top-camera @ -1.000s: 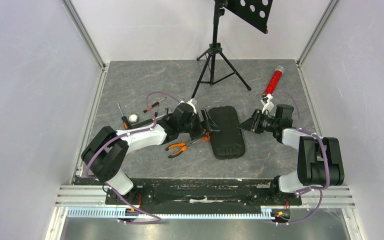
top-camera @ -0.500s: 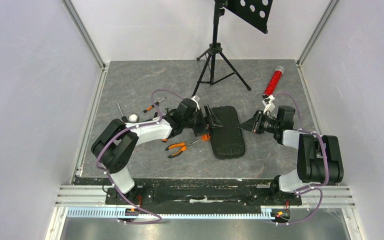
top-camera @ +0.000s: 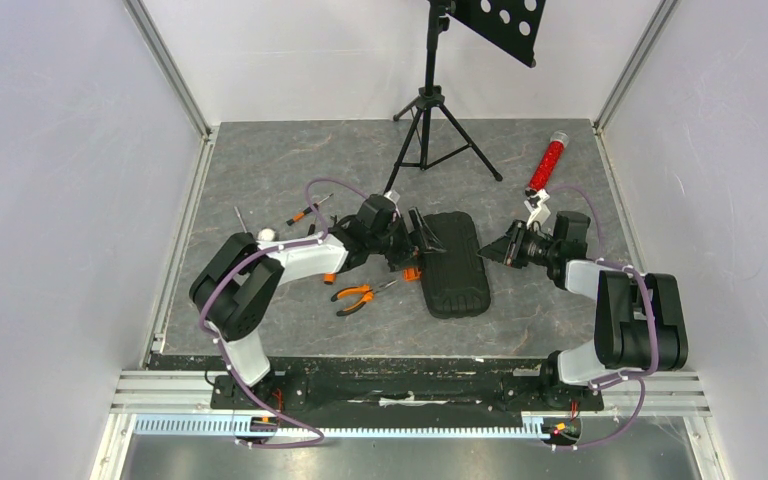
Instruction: Pack the tool kit
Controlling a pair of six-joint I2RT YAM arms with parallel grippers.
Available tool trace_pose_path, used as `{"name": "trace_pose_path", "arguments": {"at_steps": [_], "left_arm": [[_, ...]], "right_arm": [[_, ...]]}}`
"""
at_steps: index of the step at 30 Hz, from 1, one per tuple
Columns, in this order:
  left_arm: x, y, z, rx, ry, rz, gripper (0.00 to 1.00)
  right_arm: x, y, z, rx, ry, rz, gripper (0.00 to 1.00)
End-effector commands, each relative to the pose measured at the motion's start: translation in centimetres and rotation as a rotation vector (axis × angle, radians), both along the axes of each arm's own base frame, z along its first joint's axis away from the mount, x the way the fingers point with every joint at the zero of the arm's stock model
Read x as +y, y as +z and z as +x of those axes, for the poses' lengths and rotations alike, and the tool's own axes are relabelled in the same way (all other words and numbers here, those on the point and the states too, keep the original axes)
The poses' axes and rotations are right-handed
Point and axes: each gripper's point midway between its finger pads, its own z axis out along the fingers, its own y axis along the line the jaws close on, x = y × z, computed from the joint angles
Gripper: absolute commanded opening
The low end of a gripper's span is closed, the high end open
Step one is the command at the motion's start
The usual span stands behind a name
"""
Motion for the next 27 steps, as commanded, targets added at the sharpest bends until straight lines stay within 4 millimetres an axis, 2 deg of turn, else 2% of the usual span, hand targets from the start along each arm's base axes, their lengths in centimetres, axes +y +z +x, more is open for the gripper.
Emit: {"name": "trace_pose_path", "arguments": {"at_steps": [1, 9, 11, 16, 22, 27], "left_arm": [[-3.8, 9.2, 0.2, -0.132, -0.068, -0.215, 0.89], [-6.4, 12.8, -0.9, -0.161, -0.110, -0.306, 0.88], [-7.0, 13.6, -1.2, -0.168, -0.124, -0.323, 0.89], [-7.7, 15.7, -1.7, -0.188, -0.132, -0.380, 0.88], [-7.7, 19.1, -1.6, -0.248, -0.124, -0.446, 0.88], [-8.0, 19.5, -1.4, -0.257, -0.125, -0.455, 0.88]], "right_arm": [[-1.1, -6.1, -3.6, 0.207, -0.039, -0.167, 0.20], [-0.5, -6.0, -3.3, 0.190, -0.032, -0.205, 0.24], [0.4, -5.9, -3.5, 0.181, -0.007, -0.216, 0.26], [0.8, -5.3, -3.2, 0.154, -0.003, -0.234, 0.33], [0.9, -3.2, -2.0, 0.080, -0.013, -0.266, 0.43], [0.5, -1.3, -0.8, 0.011, -0.033, -0.329, 0.53]]}}
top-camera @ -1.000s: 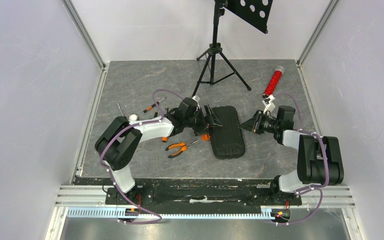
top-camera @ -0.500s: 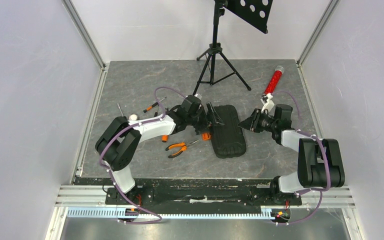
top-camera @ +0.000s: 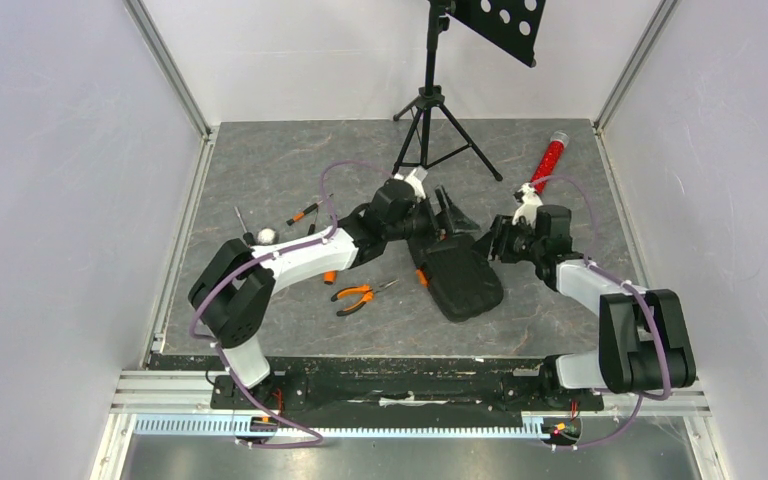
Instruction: Pack the tool kit
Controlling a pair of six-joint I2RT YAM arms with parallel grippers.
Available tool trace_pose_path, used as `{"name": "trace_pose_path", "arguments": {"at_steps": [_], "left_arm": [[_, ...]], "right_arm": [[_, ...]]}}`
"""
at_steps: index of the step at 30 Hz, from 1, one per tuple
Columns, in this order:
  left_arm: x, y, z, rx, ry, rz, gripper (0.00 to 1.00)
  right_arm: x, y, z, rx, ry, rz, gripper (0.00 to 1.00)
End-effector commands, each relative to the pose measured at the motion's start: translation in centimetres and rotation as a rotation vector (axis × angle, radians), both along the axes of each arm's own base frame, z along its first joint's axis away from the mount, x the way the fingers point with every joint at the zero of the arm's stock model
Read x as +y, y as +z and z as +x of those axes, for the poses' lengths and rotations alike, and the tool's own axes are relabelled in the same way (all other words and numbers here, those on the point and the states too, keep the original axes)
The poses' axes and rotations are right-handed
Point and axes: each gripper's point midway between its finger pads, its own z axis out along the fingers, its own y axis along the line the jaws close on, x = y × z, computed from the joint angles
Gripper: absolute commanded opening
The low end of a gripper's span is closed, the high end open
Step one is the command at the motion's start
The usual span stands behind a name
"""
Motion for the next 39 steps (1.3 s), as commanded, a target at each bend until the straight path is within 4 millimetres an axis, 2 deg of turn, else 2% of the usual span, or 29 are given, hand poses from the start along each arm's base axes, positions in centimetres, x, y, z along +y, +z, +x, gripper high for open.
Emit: {"name": "trace_pose_path", "arguments": {"at_steps": [1, 4, 7, 8, 12, 14, 16, 18, 22, 31, 34, 39], "left_arm": [[-2.7, 11.7, -0.2, -0.191, -0.061, -0.297, 0.88], [-2.9, 11.4, -0.1, -0.190, -0.061, -0.294, 0.88], [-2.3, 11.3, -0.2, -0.200, -0.055, -0.283, 0.87], [-1.8, 11.2, -0.1, -0.210, -0.046, -0.268, 0.87], [2.6, 8.5, 0.9, -0.229, 0.040, -0.125, 0.88], [5.7, 6.4, 1.2, -0.211, 0.100, -0.066, 0.88], [8.5, 3.2, 0.7, -0.178, 0.148, 0.022, 0.85], [9.9, 1.1, -0.1, -0.162, 0.158, 0.086, 0.85], [10.2, -1.9, -1.5, -0.098, 0.126, 0.116, 0.83], [8.5, -6.3, -2.7, -0.001, 0.095, 0.112, 0.64], [8.9, -8.2, -3.0, 0.028, 0.109, 0.142, 0.60], [8.9, -9.9, -3.4, 0.064, 0.115, 0.142, 0.55]], "right_arm": [[1.1, -1.3, -3.2, 0.109, 0.075, -0.070, 0.55], [0.6, 0.1, -2.8, 0.070, 0.064, -0.118, 0.60], [-0.2, 2.5, -2.3, -0.012, 0.051, -0.180, 0.64], [-0.6, 3.5, -2.1, -0.046, 0.050, -0.210, 0.69], [-1.3, 6.4, -2.4, -0.142, 0.051, -0.306, 0.82], [-0.7, 7.6, -2.8, -0.192, 0.069, -0.317, 0.89], [-0.1, 8.7, -3.5, -0.240, 0.082, -0.322, 0.98], [0.3, 9.0, -4.1, -0.262, 0.086, -0.331, 0.98], [1.3, 9.1, -5.0, -0.265, 0.114, -0.338, 0.98], [4.0, 9.0, -6.6, -0.264, 0.174, -0.397, 0.98], [5.1, 8.9, -7.0, -0.267, 0.206, -0.407, 0.98], [6.2, 8.7, -7.2, -0.265, 0.220, -0.432, 0.98]]}}
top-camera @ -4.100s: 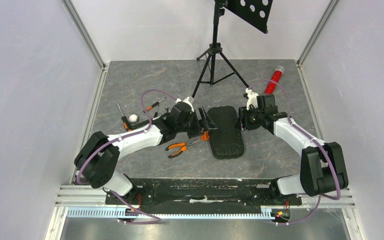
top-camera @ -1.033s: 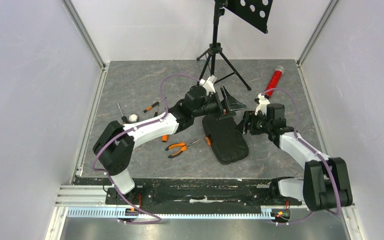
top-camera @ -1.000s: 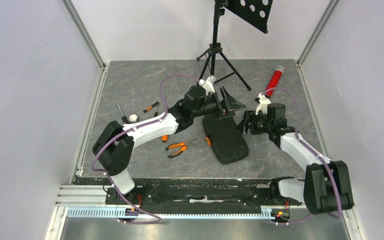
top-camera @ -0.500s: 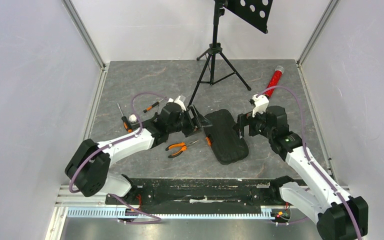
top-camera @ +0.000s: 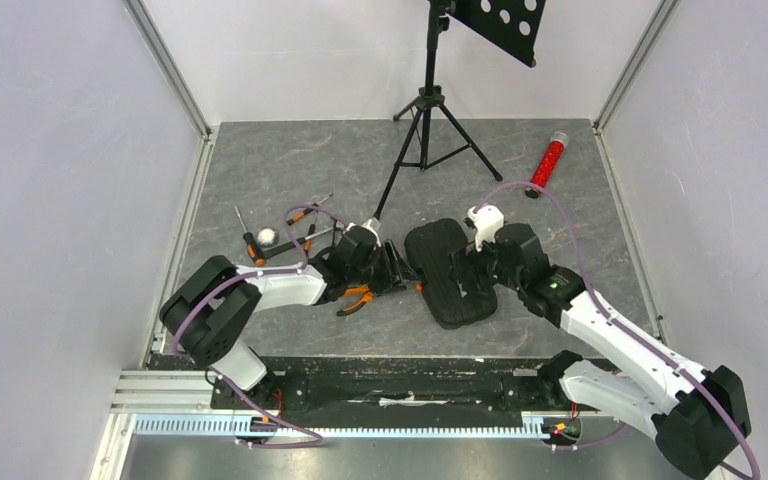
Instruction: Pack the tool kit
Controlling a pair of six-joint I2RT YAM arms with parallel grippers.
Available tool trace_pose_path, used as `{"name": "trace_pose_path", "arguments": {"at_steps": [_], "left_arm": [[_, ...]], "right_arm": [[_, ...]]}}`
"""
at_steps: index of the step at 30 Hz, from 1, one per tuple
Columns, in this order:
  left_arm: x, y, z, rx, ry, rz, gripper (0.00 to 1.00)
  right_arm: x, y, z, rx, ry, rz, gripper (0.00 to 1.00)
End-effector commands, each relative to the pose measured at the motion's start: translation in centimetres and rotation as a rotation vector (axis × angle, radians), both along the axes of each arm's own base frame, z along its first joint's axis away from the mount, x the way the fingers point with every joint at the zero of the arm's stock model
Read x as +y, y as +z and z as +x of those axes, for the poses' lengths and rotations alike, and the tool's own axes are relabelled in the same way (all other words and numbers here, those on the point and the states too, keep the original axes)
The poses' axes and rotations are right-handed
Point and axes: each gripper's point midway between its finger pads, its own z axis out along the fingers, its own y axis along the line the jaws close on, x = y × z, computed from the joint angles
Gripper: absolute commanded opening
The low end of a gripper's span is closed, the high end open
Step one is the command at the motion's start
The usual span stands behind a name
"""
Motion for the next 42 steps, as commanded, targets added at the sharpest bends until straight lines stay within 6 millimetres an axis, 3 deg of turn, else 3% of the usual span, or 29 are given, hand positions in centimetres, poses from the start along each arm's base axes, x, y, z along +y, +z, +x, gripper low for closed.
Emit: {"name": "trace_pose_path", "arguments": {"at_steps": [1, 7, 10, 15, 21, 24, 31, 36, 42], "left_arm": [[-0.8, -0.3, 0.5, 0.008, 0.026, -0.048, 0.54], [-2.1, -1.0, -0.1, 0.043, 0.001, -0.087, 0.46], [-2.4, -0.6, -0.2, 0.043, -0.005, -0.114, 0.34], [-2.4, 3.0, 0.2, -0.037, -0.009, -0.158, 0.03], [-2.1, 9.4, 0.9, -0.190, -0.021, -0.192, 0.02], [-2.0, 10.8, 1.0, -0.227, -0.025, -0.189, 0.02], [-2.1, 10.2, 0.7, -0.210, -0.034, -0.200, 0.02], [-1.5, 9.3, 0.5, -0.201, -0.023, -0.169, 0.02], [-0.9, 7.3, -0.1, -0.163, -0.026, -0.137, 0.02]], "right_arm": [[1.0, 2.1, 1.1, -0.061, -0.021, 0.000, 0.98], [2.2, 2.1, 1.0, -0.072, -0.005, -0.033, 0.98], [2.6, 2.1, 1.0, -0.073, -0.003, -0.034, 0.98], [2.6, 2.3, 1.2, -0.067, -0.025, -0.031, 0.98], [3.7, 2.8, 0.7, -0.059, 0.013, -0.010, 0.98], [4.4, 2.9, 0.5, -0.052, 0.035, -0.025, 0.98], [5.6, 2.9, 0.7, -0.034, 0.031, -0.074, 0.98], [2.4, 2.0, 1.5, -0.053, -0.082, -0.210, 0.98], [0.0, 1.6, 1.8, -0.048, -0.146, -0.260, 0.95]]}}
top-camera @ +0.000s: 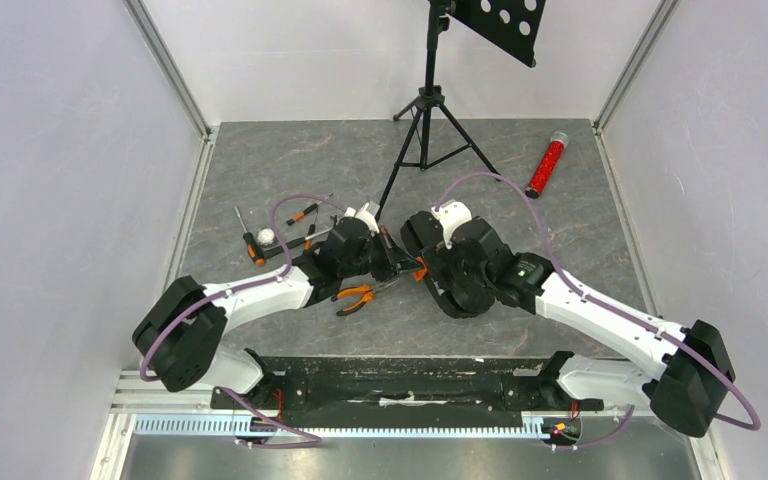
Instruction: Pack the tool kit
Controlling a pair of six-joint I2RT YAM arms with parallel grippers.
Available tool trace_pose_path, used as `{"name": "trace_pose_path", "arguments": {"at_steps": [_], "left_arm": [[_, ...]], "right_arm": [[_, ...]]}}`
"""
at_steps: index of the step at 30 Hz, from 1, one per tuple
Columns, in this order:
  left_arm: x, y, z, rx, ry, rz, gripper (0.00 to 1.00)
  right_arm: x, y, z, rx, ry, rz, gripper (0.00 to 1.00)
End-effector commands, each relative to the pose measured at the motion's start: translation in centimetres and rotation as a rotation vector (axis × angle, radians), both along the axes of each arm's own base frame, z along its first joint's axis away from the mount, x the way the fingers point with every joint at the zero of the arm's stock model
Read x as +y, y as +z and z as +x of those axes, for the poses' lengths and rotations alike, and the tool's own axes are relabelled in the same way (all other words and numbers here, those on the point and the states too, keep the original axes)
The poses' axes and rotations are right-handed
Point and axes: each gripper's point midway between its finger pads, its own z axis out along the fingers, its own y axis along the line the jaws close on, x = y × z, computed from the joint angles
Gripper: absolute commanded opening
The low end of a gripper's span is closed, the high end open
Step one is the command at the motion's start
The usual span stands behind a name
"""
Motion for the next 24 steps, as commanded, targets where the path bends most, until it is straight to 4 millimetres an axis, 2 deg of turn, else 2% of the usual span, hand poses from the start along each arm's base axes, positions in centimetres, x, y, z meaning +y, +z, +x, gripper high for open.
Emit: {"name": "trace_pose_path", "arguments": {"at_steps": [1, 5, 9, 13, 16, 18, 24], "left_arm": [[0.4, -0.2, -0.3, -0.053, -0.026, 0.015, 0.02], [0.8, -0.5, -0.5, -0.054, -0.022, 0.027, 0.02], [1.1, -0.9, -0.5, -0.052, -0.021, 0.047, 0.02], [1.1, -0.8, -0.6, -0.051, -0.028, 0.044, 0.02], [1.0, -0.8, -0.7, -0.056, -0.038, 0.046, 0.02], [1.0, -1.2, -0.8, -0.053, -0.049, 0.056, 0.02], [0.6, -4.1, -0.6, -0.024, -0.085, 0.113, 0.02]], "right_arm": [[-4.4, 0.7, 1.4, -0.052, -0.145, -0.118, 0.94], [-6.3, 0.9, 1.9, -0.058, -0.189, -0.147, 0.93], [-6.7, 1.7, 2.0, -0.066, -0.176, -0.115, 0.90], [-7.9, 1.3, 2.1, -0.054, -0.196, -0.145, 0.87], [-9.1, 0.8, 2.3, -0.046, -0.227, -0.158, 0.79], [-9.6, 0.6, 2.5, -0.042, -0.240, -0.150, 0.70], [-11.4, -0.4, 2.8, -0.012, -0.293, -0.147, 0.66]]}}
